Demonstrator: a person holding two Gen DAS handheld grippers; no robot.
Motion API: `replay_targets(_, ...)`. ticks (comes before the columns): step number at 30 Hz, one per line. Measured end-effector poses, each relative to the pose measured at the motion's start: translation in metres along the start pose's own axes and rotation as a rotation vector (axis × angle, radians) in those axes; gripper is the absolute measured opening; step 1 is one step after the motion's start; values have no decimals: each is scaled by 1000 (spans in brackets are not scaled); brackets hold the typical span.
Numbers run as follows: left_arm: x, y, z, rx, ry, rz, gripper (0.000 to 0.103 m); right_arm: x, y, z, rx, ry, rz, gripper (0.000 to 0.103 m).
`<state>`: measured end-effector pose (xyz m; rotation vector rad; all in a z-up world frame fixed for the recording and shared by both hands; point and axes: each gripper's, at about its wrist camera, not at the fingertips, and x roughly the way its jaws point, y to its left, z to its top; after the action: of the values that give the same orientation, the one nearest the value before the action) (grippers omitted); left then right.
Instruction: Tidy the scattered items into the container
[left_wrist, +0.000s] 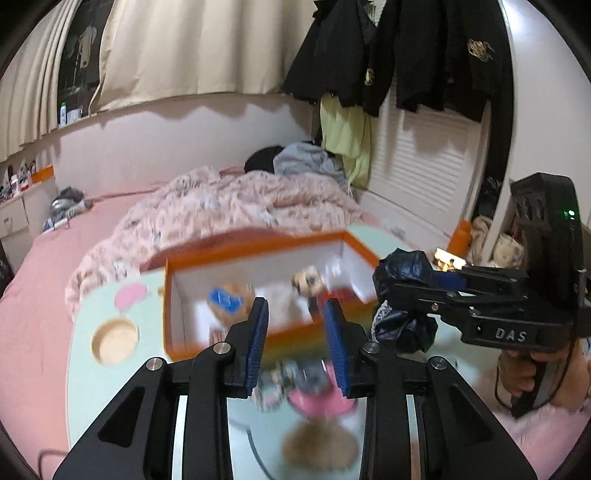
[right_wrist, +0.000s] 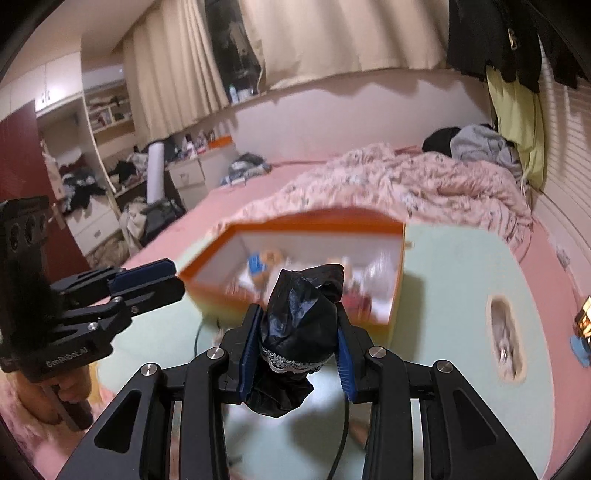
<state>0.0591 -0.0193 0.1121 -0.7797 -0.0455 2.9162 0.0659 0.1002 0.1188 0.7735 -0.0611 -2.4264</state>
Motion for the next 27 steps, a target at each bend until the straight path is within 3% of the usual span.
replay_targets(6,52,21,30,-21,53,41,33,34,-12,38,3,18,-67,36)
replay_targets(8,68,28,31,-49,93,31,34,53,-19,42,10,49,-83,43)
replay_targets(10,80,34,26,-94,145,48,46,67,-23,40,8,94,-103,50)
replay_targets(11,81,35,24,-104,147,66,60,70,-25,38,18,100,-113,56)
replay_targets(12,77,34,20,-102,116,77,73,70,-27,35,36,95,-112,60)
replay_targets(13,72,33,16,-95,84,81,76,68,-29,31,54,85,-103,71)
replay_targets(14,67,32,13,-86,63,84,81,65,-30,27,66,71,-88,75)
replay_targets(23,41,31,0,-126,74,57,81,32,-14,15,-9,12,-117,76)
replay_targets(27,18,20,-17,-89,100,47,81,17,-1,-9,-101,44,-147,76)
